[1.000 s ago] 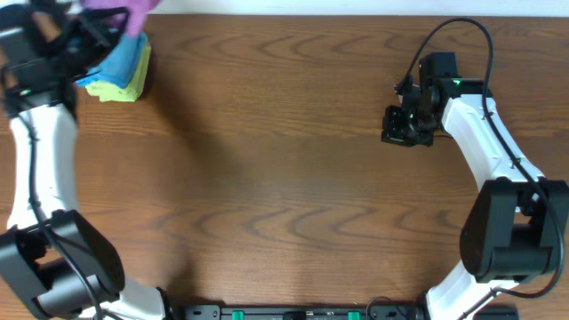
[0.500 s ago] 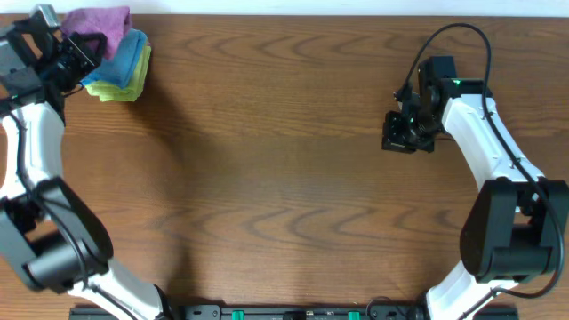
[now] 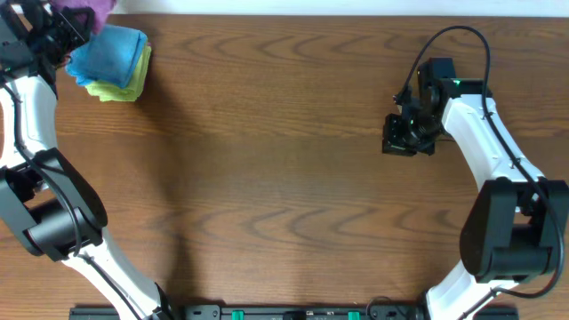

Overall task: Fold the cloth
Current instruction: 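Carry the purple cloth with the left gripper onto the cloth stack, then open the left gripper to release the cloth on the stack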

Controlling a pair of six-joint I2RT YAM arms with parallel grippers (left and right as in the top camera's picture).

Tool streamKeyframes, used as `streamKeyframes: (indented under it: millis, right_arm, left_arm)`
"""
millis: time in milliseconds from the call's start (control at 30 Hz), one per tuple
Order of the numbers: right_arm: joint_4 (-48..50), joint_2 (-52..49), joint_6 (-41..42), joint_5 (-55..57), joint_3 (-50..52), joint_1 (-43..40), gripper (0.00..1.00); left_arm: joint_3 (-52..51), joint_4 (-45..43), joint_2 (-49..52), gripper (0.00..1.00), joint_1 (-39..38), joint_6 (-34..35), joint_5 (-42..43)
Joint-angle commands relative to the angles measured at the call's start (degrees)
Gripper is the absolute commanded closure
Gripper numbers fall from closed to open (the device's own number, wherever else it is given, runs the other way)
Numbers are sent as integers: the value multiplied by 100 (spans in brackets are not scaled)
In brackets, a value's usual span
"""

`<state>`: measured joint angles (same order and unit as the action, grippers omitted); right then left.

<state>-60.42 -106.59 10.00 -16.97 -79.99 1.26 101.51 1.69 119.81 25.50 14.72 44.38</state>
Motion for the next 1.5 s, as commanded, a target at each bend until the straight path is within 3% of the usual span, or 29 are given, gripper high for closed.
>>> streamKeyframes:
  millis: [0, 233, 900, 1400, 1433, 1467]
  right_arm:
    - [0, 83, -17, -37, -101, 133, 98]
    - [79, 85, 74, -35, -101, 315, 98]
    - [313, 85, 326, -20, -101, 564, 98]
    - [367, 85, 328, 2, -101, 748, 99]
    - [367, 85, 328, 2, -101, 772, 98]
    - [369, 85, 326, 4, -101, 782, 98]
  left_arm:
    - [116, -63, 278, 94, -2, -210, 2]
    - [118, -122, 758, 94, -7, -186, 186]
    - [118, 1633, 949, 94, 61, -184, 326]
    - [120, 1722, 566, 94, 319, 96, 372]
    - [120, 1714, 566, 93, 313, 98, 374]
    - [120, 1707, 564, 83, 310, 98, 374]
